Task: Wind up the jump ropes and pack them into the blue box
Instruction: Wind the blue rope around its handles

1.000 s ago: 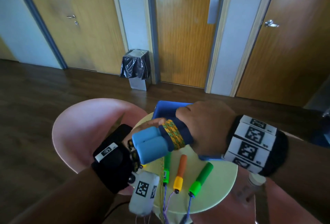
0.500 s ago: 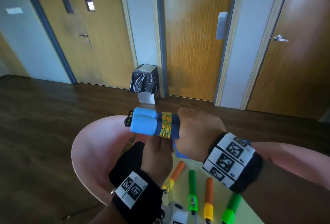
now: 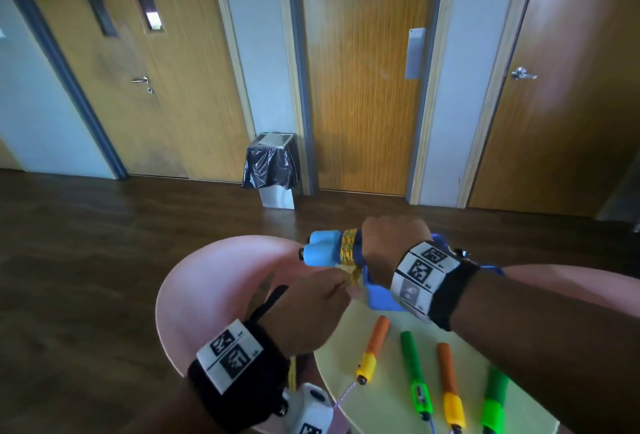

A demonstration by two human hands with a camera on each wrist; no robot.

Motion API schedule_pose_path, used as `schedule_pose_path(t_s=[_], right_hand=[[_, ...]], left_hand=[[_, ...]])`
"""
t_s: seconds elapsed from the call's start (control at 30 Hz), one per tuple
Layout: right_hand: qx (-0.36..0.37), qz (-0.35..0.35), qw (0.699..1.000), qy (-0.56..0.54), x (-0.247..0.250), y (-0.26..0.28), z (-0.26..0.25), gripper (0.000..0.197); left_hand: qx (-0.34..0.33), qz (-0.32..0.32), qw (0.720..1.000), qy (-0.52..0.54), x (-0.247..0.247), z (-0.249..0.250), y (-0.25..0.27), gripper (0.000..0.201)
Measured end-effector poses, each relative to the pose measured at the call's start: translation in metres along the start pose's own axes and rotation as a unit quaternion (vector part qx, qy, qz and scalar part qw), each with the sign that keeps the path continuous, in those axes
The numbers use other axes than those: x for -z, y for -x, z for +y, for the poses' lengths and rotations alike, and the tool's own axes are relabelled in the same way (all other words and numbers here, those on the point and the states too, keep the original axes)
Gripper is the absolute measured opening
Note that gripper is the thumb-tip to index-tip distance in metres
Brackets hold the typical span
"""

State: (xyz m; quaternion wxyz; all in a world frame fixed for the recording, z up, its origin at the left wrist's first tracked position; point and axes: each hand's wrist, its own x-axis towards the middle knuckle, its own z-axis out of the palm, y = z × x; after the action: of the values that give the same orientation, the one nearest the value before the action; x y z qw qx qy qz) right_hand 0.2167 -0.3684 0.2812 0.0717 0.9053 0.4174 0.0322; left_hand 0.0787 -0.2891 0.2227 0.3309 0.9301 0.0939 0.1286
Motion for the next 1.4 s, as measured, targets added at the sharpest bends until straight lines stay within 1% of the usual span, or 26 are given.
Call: schedule_pose_path(t_s=[0.07,0.1,0.17,0.23,0.3,0.37,0.5,0.6,0.67,0.73,0.8,0.9,1.03,1.07,1.17,1.2,1.3,1.4], right_hand=[[0.017,-0.051,0.998,0.037,-0.006,0.005,-0.010,0.009],[0.030,-0.068,0.996,0.055,-0.008,0.009,-0.014,0.013],[0.059,-0.082,0.991,0.084,-0.011,0.020,-0.019,0.017],[0.107,-0.082,0.984,0.117,-0.014,0.029,-0.021,0.012],[0.136,-0.095,0.976,0.141,-0.015,0.038,-0.023,0.006],[0.146,-0.103,0.972,0.151,-0.011,0.045,-0.025,0.013],[0.139,-0.127,0.964,0.187,0.000,0.057,-0.029,0.025],[0.136,-0.130,0.960,0.207,0.000,0.064,-0.028,0.032],[0.147,-0.123,0.961,0.200,0.002,0.069,-0.023,0.037],[0.163,-0.111,0.964,0.181,0.006,0.072,-0.018,0.032],[0.177,-0.094,0.965,0.170,0.011,0.077,-0.015,0.026],[0.191,-0.082,0.964,0.164,0.017,0.086,-0.010,0.028],[0.204,-0.067,0.967,0.138,0.027,0.095,-0.002,0.026],[0.204,-0.067,0.967,0.138,0.029,0.096,-0.001,0.025],[0.199,-0.081,0.966,0.143,0.031,0.097,0.000,0.028],[0.196,-0.083,0.967,0.141,0.033,0.097,0.002,0.028],[0.207,-0.075,0.969,0.113,0.040,0.097,0.005,0.027],[0.211,-0.061,0.971,0.095,0.048,0.096,0.003,0.021]], left_hand=[[-0.012,-0.050,0.996,-0.070,0.013,-0.012,-0.006,0.026],[-0.020,-0.070,0.991,-0.109,0.018,-0.017,-0.008,0.026],[-0.043,-0.103,0.979,-0.171,0.030,-0.024,-0.013,0.020],[-0.053,-0.127,0.972,-0.193,0.038,-0.026,-0.017,0.015],[-0.077,-0.138,0.968,-0.194,0.044,-0.025,-0.021,0.018],[-0.109,-0.142,0.964,-0.197,0.046,-0.025,-0.024,0.022],[-0.130,-0.180,0.967,-0.123,0.046,-0.029,-0.027,0.018],[-0.113,-0.182,0.975,-0.053,0.050,-0.028,-0.028,0.017],[-0.108,-0.198,0.974,-0.015,0.053,-0.025,-0.029,0.015],[-0.106,-0.210,0.972,0.002,0.053,-0.021,-0.029,0.013],[-0.081,-0.214,0.973,0.031,0.053,-0.019,-0.032,0.012],[-0.042,-0.221,0.967,0.117,0.055,-0.020,-0.032,0.020],[-0.067,-0.215,0.958,0.175,0.055,-0.026,-0.032,0.017],[-0.068,-0.209,0.955,0.198,0.054,-0.028,-0.033,0.017],[-0.050,-0.193,0.947,0.250,0.057,-0.030,-0.037,0.027],[-0.050,-0.190,0.946,0.256,0.058,-0.030,-0.039,0.023],[-0.077,-0.187,0.941,0.270,0.056,-0.024,-0.042,0.015],[-0.113,-0.201,0.926,0.300,0.049,-0.018,-0.045,0.018]])
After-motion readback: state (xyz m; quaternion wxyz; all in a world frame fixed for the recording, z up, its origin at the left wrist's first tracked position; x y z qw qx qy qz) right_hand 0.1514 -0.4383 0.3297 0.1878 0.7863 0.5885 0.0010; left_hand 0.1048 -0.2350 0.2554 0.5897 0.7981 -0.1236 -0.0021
